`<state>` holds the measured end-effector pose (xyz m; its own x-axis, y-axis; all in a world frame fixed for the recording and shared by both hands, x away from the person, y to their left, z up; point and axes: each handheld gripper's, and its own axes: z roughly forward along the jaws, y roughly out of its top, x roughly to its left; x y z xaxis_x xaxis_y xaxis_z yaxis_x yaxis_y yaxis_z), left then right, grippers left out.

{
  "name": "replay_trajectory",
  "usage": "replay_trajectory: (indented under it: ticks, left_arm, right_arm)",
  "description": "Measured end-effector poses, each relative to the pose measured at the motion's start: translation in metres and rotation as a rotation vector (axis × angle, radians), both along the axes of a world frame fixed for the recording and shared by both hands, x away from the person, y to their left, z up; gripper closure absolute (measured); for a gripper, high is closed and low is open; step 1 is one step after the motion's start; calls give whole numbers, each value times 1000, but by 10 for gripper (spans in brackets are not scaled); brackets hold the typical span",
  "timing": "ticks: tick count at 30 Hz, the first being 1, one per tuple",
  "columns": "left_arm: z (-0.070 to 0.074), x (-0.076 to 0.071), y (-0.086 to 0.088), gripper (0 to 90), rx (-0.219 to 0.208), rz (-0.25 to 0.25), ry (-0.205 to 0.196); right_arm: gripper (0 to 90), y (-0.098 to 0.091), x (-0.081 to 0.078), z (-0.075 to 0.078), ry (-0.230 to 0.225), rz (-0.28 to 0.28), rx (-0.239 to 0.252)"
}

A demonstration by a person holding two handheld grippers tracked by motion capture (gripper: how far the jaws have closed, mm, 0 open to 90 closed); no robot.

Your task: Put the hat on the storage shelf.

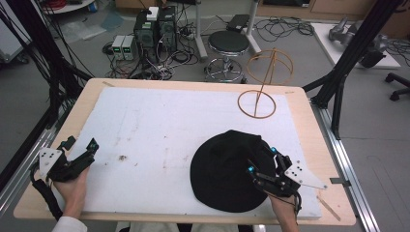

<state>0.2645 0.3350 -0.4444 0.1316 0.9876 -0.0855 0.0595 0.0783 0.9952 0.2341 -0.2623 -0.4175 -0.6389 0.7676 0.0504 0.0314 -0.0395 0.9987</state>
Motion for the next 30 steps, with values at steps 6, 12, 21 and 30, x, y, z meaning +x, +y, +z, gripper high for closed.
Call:
replay_trajectory:
  ticks: [6, 12, 21, 30]
  left_arm:
    - [0, 0, 0, 241, 0, -2, 2]
    - [0, 0, 0, 241, 1, 2, 3]
    - [0, 0, 0, 241, 2, 2, 2]
    - [0, 0, 1, 240, -2, -3, 3]
  right_arm:
    - [245, 3, 2, -2, 24, 22, -29]
    - [259, 4, 4, -4, 55, 45, -41]
    - [274, 6, 6, -6, 90, 63, -66]
    - [405, 6, 5, -6, 128, 48, -51]
